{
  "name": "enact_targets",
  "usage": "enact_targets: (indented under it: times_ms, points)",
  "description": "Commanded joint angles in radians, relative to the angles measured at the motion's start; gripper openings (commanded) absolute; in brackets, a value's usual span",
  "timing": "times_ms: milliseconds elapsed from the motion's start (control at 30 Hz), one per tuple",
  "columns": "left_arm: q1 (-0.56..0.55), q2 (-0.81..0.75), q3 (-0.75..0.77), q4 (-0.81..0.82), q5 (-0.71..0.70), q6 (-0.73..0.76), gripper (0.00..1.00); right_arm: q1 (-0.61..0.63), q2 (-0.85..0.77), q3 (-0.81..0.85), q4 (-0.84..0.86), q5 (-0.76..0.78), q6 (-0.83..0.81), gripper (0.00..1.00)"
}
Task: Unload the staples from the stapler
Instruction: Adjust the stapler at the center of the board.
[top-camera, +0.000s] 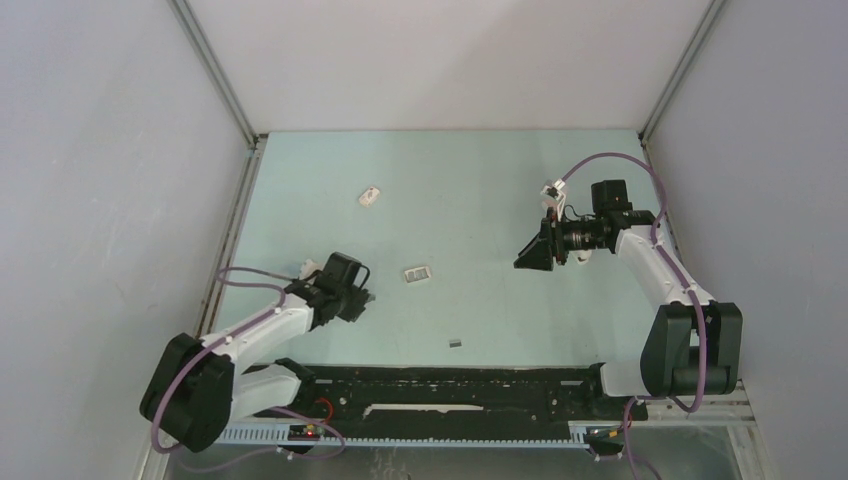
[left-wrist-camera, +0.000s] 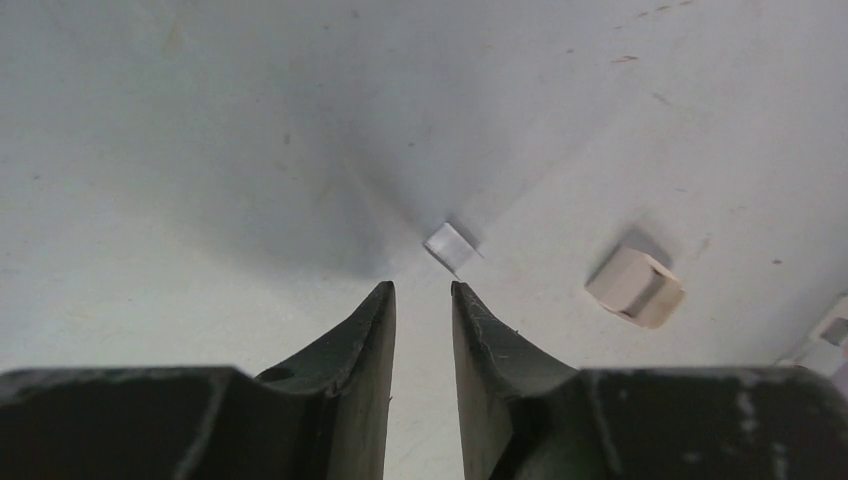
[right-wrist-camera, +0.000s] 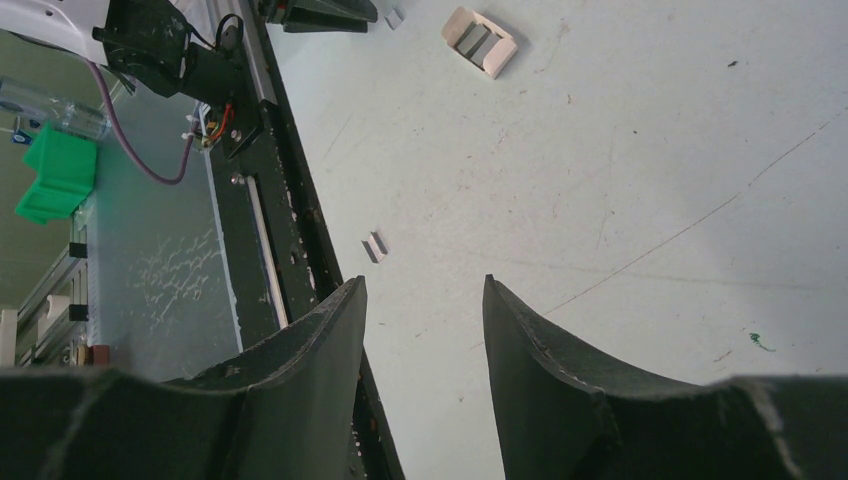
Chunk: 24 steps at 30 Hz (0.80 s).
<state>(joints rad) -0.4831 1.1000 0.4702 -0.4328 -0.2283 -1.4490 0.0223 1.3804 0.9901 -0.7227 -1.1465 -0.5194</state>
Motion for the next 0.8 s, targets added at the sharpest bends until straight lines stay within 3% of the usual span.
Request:
enact_targets:
  times_ms: [0,767]
  points:
    - [0.009,0.058,0.047,-0.046,0.02,-0.023,0.32,0.003,-0.005,0.0,-0.003,-0.019,-0.022,0.56]
    - [0.011,0.111,0.11,-0.093,0.019,-0.024,0.28,-0.001,0.003,-0.001,-0.007,-0.021,-0.029,0.56]
